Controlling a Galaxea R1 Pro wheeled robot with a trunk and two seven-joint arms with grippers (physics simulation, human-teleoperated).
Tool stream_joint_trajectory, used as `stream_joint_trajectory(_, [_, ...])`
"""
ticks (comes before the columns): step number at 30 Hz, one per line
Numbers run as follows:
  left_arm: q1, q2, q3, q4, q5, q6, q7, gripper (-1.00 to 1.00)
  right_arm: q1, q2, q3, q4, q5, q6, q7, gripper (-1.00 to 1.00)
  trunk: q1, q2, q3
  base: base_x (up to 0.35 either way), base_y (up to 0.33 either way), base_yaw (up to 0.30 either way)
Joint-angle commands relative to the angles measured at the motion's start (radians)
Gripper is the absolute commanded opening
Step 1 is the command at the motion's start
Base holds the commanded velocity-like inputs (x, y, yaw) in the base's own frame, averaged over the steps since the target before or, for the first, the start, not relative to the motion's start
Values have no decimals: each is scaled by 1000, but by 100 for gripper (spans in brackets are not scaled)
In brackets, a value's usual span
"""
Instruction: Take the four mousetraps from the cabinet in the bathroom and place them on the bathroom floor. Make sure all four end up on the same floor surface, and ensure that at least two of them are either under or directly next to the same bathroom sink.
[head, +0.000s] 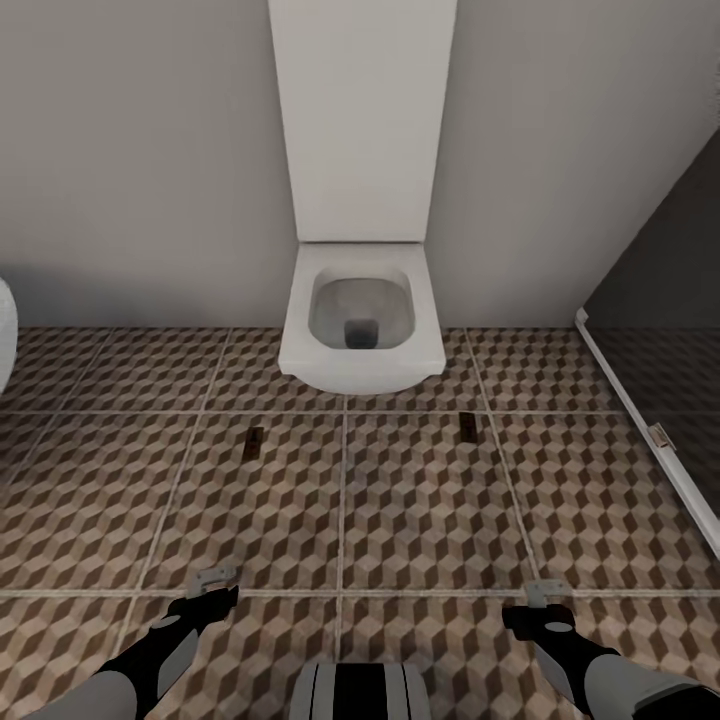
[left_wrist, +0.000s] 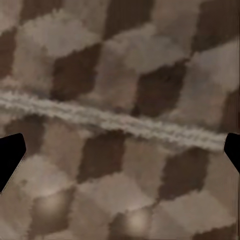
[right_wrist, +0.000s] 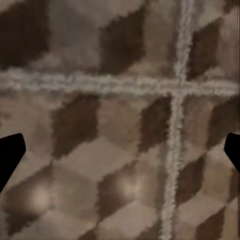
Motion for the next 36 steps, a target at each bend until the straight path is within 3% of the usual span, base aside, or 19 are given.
stream_joint_trajectory(1, [0,1,-9,0,7,-3,5,100,-1,0,8,1,-10,-4,-1,100,-1,0,3,0,0,0])
stream_joint_trajectory(36, [0,1,-8,0,11,3,3,100,0,-3,8,0,-8,9,-1,100,-16,8,139,0,0,0])
